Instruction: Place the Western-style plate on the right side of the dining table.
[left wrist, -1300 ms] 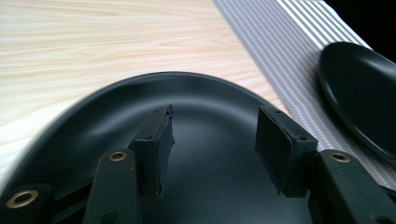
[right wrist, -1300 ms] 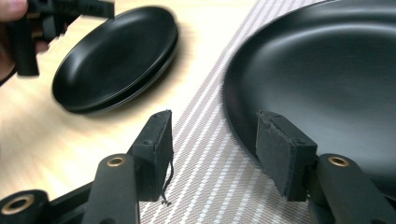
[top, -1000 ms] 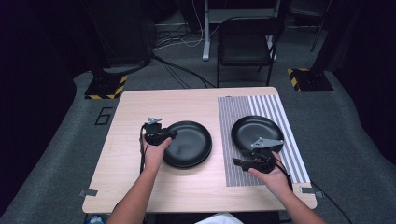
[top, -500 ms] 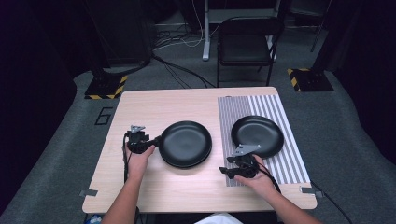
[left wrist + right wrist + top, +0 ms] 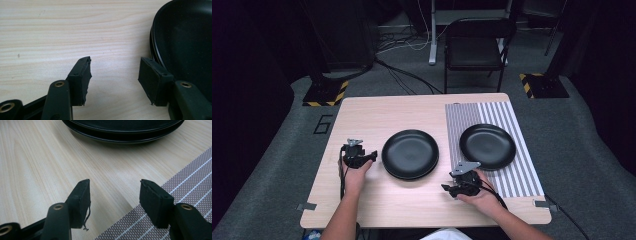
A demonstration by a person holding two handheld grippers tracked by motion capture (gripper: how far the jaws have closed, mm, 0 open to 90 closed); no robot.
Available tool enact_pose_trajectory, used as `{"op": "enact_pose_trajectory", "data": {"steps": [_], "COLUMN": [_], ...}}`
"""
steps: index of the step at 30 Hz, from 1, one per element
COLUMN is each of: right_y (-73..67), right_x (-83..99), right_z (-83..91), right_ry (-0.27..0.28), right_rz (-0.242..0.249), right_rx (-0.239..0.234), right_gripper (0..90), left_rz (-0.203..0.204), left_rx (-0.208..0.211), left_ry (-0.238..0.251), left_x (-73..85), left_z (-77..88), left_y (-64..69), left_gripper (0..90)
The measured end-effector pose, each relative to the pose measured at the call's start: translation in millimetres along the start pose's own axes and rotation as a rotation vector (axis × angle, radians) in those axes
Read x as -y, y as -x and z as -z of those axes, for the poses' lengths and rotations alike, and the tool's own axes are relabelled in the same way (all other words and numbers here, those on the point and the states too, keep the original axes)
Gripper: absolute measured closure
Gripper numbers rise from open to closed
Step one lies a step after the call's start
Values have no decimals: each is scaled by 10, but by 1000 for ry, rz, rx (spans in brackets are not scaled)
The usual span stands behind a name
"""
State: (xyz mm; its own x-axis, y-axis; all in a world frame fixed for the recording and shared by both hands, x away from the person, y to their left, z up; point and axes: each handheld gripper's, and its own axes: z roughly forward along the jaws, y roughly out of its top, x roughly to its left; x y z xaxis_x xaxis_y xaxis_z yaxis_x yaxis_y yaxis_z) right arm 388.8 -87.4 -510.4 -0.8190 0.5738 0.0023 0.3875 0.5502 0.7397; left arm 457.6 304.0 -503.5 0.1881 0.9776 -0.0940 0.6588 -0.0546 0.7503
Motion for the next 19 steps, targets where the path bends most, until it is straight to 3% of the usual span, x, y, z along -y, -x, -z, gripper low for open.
{"op": "enact_pose_trajectory", "data": {"steps": [2, 8, 9, 15, 16, 19], "right_y": [-4, 7, 12, 34, 48, 63], "right_x": [1, -6, -7, -3, -1, -2], "right_z": [-14, -54, -76, -110, -119, -136], "right_ry": [-4, 7, -2, 2, 3, 12], "right_rz": [9, 22, 17, 34, 31, 48], "right_rx": [-3, -31, -48, -38, -39, -31], "right_gripper": [410, 393, 390, 390, 388, 384], "left_rz": [-44, -9, -23, -24, -55, -63], "left_rx": [-29, 8, -14, -37, -47, -42], "left_ry": [-18, -20, -27, -25, -22, -24], "left_x": [24, 67, 80, 122, 127, 129], "left_z": [-32, -73, -91, -114, -123, -128], "left_y": [0, -32, -57, -121, -130, -141], "left_gripper": [431, 434, 433, 423, 421, 414]}}
